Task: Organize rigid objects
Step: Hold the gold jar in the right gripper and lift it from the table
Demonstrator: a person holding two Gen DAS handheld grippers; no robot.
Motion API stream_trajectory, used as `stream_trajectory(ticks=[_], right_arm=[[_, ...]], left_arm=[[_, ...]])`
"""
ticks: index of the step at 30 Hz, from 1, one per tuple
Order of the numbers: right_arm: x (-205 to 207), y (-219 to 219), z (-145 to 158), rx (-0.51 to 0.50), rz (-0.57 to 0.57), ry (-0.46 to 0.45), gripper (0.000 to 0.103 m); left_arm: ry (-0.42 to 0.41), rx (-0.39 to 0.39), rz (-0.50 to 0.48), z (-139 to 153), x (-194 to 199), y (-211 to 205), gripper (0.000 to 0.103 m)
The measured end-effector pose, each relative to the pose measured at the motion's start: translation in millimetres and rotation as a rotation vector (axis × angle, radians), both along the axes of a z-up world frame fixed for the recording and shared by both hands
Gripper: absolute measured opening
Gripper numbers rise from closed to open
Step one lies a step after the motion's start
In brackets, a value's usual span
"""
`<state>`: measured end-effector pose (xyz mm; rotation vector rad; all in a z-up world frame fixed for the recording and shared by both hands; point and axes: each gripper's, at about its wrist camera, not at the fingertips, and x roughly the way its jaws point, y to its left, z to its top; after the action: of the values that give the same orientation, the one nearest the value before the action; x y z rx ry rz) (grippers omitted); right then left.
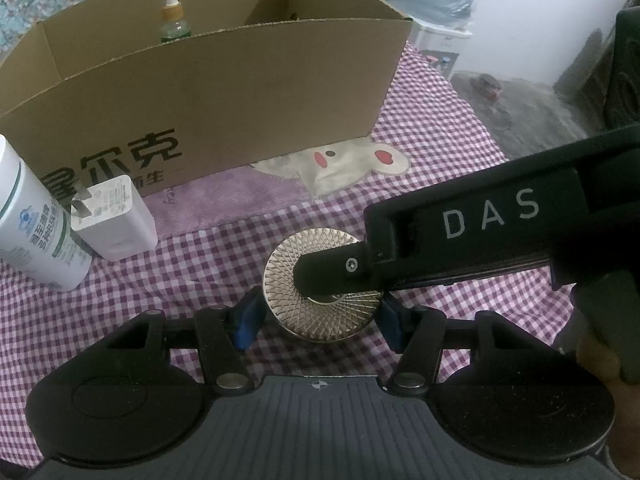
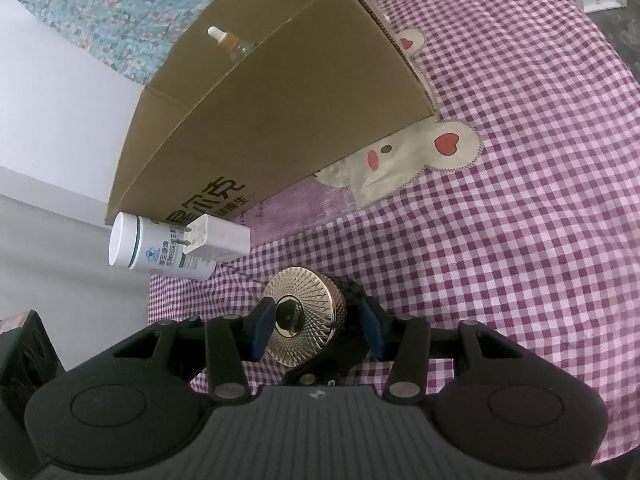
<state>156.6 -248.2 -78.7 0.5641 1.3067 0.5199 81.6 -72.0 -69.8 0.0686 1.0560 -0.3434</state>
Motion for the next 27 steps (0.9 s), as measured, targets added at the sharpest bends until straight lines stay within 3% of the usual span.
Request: stream_trajectory(ticks=[27], right_arm=[[-5.1,1.0,11.1,-0.016,0.004,-0.021,0.050]], left_arm=[[-0.013,-0.008,0.008,9.4,-5.3,0.0,0.057]])
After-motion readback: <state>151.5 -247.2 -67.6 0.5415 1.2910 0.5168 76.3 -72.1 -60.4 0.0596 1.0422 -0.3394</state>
